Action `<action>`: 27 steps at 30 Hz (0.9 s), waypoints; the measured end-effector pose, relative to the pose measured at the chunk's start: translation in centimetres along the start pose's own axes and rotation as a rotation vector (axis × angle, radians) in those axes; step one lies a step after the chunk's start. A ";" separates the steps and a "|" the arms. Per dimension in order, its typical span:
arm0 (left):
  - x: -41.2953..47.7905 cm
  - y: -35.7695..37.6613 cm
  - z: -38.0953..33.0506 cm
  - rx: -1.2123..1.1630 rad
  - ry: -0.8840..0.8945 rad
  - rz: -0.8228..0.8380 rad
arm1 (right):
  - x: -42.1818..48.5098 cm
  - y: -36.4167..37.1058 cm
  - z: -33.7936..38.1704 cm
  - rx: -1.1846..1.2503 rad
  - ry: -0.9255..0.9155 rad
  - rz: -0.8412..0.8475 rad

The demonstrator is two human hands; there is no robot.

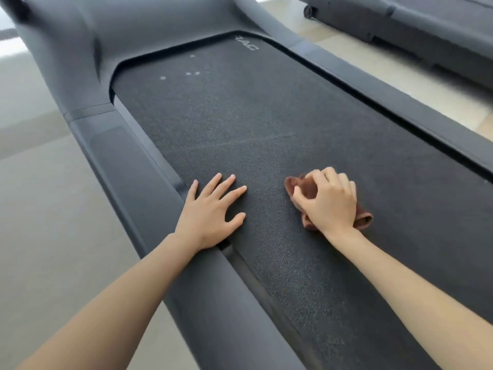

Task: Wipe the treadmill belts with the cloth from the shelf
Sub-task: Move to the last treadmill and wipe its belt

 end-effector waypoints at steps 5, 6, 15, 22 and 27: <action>0.5 -2.3 4.5 0.215 0.055 0.071 | -11.9 -4.8 4.5 0.191 -0.232 0.003; 0.6 -3.0 6.4 0.236 -0.001 0.081 | -12.3 -4.8 4.9 0.193 -0.231 -0.002; -0.5 -4.6 10.4 0.073 -0.153 -0.047 | -7.5 -2.1 9.7 0.191 -0.317 -0.052; 1.7 -5.3 14.1 0.144 -0.078 -0.026 | 4.4 4.3 16.7 0.183 -0.365 -0.074; 4.6 -7.3 18.5 0.108 -0.112 -0.043 | 14.9 9.6 20.5 0.064 -0.250 -0.025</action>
Point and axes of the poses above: each hand's wrist, its own x-axis towards the middle knuckle, its own y-axis out of the palm, z = x × y, the point moved 6 cm from there along x, towards the middle knuckle, and after that the axes turned 8 degrees about -x, right-handed, at the moved point
